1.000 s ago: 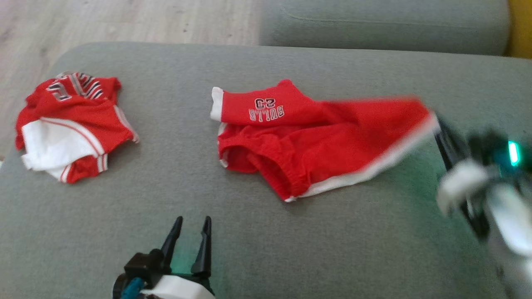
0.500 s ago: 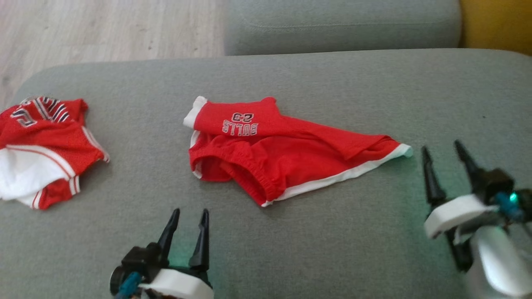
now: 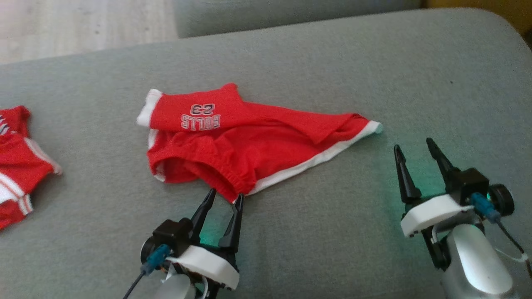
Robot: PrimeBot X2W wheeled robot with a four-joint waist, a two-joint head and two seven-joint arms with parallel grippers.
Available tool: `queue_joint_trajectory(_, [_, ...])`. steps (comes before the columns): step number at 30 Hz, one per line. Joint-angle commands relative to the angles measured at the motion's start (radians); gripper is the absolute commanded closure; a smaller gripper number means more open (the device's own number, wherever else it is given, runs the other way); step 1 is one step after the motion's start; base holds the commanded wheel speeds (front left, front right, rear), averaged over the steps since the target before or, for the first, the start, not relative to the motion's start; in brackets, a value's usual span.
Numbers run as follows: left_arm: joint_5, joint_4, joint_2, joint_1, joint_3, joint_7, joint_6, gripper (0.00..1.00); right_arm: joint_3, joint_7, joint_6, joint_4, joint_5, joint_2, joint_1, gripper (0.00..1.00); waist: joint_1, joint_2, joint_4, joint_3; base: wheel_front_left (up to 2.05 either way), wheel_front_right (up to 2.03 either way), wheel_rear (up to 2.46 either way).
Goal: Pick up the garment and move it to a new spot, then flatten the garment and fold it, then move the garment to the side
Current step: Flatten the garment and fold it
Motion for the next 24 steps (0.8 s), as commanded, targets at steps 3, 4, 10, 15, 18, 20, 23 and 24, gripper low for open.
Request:
queue_joint_trajectory(3, [-0.019,0.004,0.002,-0.049,0.007,-0.005,-0.005,0.00,0.016,-0.007,-0.001,-0.033,0.008,-0.006,-0.039,0.00,-0.0001,0.0000,-0.044,0.041,0.00,0.00,0.00])
queue_joint_trajectory(4, [-0.024,0.013,0.002,-0.054,0.001,-0.005,-0.005,0.00,0.014,-0.007,-0.001,-0.034,0.007,-0.005,-0.038,0.00,-0.0001,0.0000,-0.049,0.044,0.00,0.00,0.00])
queue_joint_trajectory(10, [-0.040,0.022,0.002,-0.086,-0.003,-0.005,-0.005,0.00,0.013,-0.007,-0.001,-0.029,0.017,-0.007,-0.042,0.00,-0.0001,0.0000,-0.060,0.062,0.00,0.00,0.00])
queue_joint_trajectory(15, [0.005,-0.047,0.002,-0.102,0.035,-0.005,-0.005,1.00,0.018,-0.007,-0.001,-0.028,0.022,0.002,-0.044,0.00,-0.0001,0.0000,-0.042,0.063,0.00,0.00,0.00])
queue_joint_trajectory(18, [0.018,-0.099,0.002,-0.083,0.047,-0.005,-0.005,1.00,0.010,-0.007,-0.001,-0.025,0.028,0.001,-0.033,0.00,-0.0001,0.0000,-0.010,0.049,0.00,0.00,0.00])
queue_joint_trajectory(20, [0.016,-0.126,0.002,-0.062,0.055,-0.005,-0.005,1.00,0.001,-0.007,-0.001,-0.020,0.035,0.003,-0.024,0.00,-0.0001,0.0000,0.017,0.035,0.00,0.00,0.00])
queue_joint_trajectory(23, [0.021,-0.157,0.002,-0.026,0.070,-0.005,-0.005,1.00,-0.008,-0.007,-0.001,-0.017,0.043,0.009,-0.008,0.00,-0.0001,0.0000,0.060,0.011,0.00,0.00,0.00])
queue_joint_trajectory(24, [0.025,-0.164,0.002,-0.014,0.078,-0.005,-0.005,1.00,-0.011,-0.007,-0.001,-0.017,0.045,0.012,-0.003,0.00,-0.0001,0.0000,0.072,0.004,0.00,0.00,0.00])
